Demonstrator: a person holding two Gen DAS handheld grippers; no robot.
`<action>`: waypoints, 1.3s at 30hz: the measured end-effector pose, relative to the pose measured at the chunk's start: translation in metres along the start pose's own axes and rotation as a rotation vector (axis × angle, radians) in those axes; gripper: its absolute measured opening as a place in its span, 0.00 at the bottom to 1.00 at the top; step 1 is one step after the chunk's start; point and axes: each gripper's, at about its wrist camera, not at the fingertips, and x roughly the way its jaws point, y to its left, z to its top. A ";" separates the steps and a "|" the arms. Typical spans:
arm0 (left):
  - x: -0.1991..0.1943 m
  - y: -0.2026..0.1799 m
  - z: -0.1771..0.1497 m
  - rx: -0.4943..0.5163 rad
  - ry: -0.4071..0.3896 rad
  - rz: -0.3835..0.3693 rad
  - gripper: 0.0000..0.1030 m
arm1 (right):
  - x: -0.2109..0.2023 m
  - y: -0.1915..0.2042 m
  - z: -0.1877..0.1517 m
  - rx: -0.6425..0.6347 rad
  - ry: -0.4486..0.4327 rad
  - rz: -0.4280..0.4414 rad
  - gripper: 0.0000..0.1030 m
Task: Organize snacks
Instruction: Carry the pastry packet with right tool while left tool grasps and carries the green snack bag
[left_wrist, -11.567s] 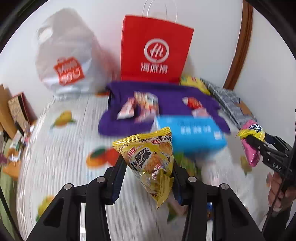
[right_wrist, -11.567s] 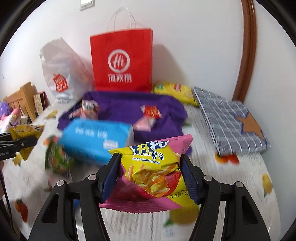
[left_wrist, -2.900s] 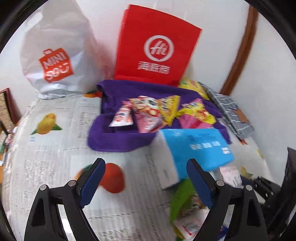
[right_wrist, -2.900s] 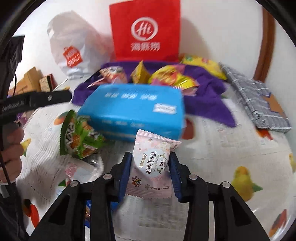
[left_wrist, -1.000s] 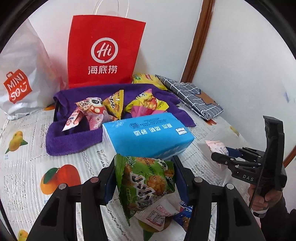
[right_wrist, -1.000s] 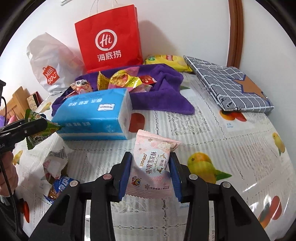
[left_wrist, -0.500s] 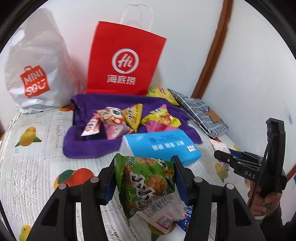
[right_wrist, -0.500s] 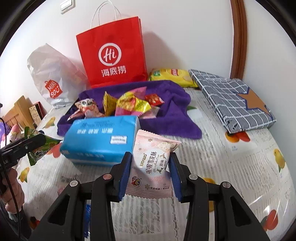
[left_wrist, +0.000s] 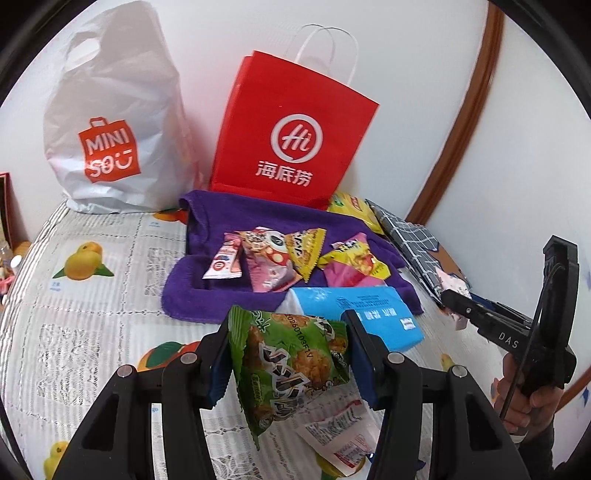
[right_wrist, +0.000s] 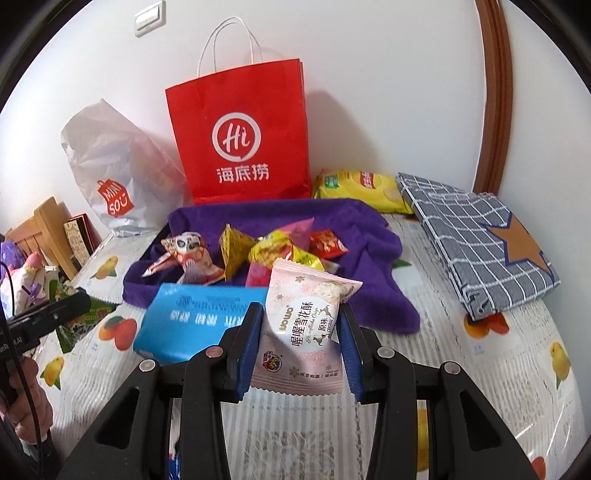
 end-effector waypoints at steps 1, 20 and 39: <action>0.000 0.001 0.000 -0.006 0.000 0.004 0.51 | 0.001 0.000 0.002 0.000 -0.003 0.002 0.39; 0.015 0.021 0.000 -0.084 0.025 0.064 0.51 | 0.023 0.002 0.039 -0.021 -0.066 0.029 0.39; 0.012 0.002 0.053 -0.044 0.029 0.012 0.51 | 0.027 -0.014 0.076 -0.029 -0.116 0.044 0.39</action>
